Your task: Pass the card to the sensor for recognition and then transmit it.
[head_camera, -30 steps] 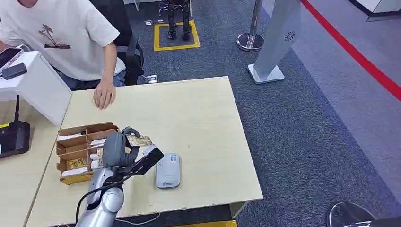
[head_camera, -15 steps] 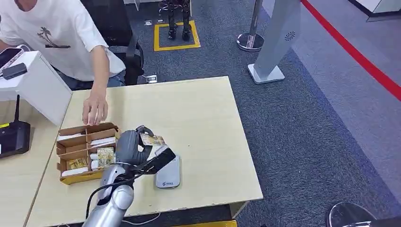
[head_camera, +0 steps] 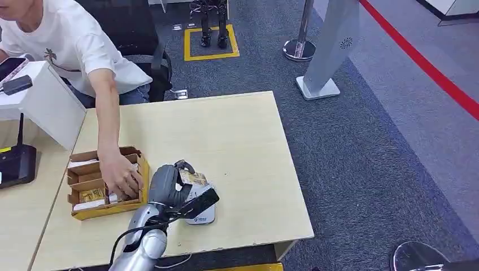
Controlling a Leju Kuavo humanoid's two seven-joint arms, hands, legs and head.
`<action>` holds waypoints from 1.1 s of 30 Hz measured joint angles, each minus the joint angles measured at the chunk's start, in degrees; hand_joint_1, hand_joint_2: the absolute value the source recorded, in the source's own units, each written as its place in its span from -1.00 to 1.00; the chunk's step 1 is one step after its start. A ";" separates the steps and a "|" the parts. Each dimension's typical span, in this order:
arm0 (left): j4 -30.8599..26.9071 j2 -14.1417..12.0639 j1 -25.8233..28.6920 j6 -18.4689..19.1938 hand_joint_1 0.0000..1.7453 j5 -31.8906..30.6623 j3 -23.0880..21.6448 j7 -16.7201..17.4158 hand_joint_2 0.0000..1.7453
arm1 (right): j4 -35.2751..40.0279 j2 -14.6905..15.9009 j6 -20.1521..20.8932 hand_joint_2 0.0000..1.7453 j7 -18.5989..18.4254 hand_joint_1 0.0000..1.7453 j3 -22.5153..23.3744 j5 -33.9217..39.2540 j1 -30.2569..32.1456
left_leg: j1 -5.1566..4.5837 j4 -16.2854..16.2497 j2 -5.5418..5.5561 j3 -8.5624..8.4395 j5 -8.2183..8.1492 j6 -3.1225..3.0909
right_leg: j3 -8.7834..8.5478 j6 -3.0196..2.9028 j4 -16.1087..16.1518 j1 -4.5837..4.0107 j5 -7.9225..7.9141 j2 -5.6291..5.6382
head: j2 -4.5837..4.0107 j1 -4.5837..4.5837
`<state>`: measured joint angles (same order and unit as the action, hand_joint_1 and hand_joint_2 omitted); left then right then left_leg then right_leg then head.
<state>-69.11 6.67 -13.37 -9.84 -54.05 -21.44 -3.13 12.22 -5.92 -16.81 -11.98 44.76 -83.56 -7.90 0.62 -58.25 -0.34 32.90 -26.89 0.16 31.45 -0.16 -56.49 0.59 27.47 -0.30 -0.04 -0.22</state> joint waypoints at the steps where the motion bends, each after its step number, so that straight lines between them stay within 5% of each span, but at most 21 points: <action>1: -0.02 0.00 0.29 0.13 1.00 0.07 -0.11 0.00 1.00 | 0.00 0.00 0.00 -1.00 -0.02 -1.00 0.00 0.04 0.00 | 0.00 0.00 0.00 0.00 0.00 0.00 | 0.00 0.00 0.00 0.00 0.00 0.00 | 0.00 0.00; 22: -0.55 0.04 2.99 0.81 1.00 2.69 -1.40 0.59 1.00 | 0.00 0.00 0.00 -1.00 0.00 -1.00 -0.04 0.24 0.00 | 0.00 0.00 0.01 0.01 0.00 0.00 | 0.00 0.00 0.00 0.00 0.00 0.00 | 0.00 0.00; 33: -2.91 0.00 8.89 0.39 1.00 4.17 -1.40 0.94 1.00 | 0.00 -0.24 -0.20 -1.00 0.07 -1.00 -0.04 1.27 0.42 | 0.00 0.01 0.01 0.02 -0.04 -0.04 | 0.01 0.02 0.01 0.00 0.04 0.00 | 0.00 0.00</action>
<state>-72.02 6.67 -4.48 -9.44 -49.88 -22.84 -2.19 12.22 -6.16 -17.00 -11.91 44.72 -82.29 -7.48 0.61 -58.24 -0.33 32.93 -26.93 0.12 31.46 -0.14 -56.48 0.59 27.51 -0.30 -0.04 -0.22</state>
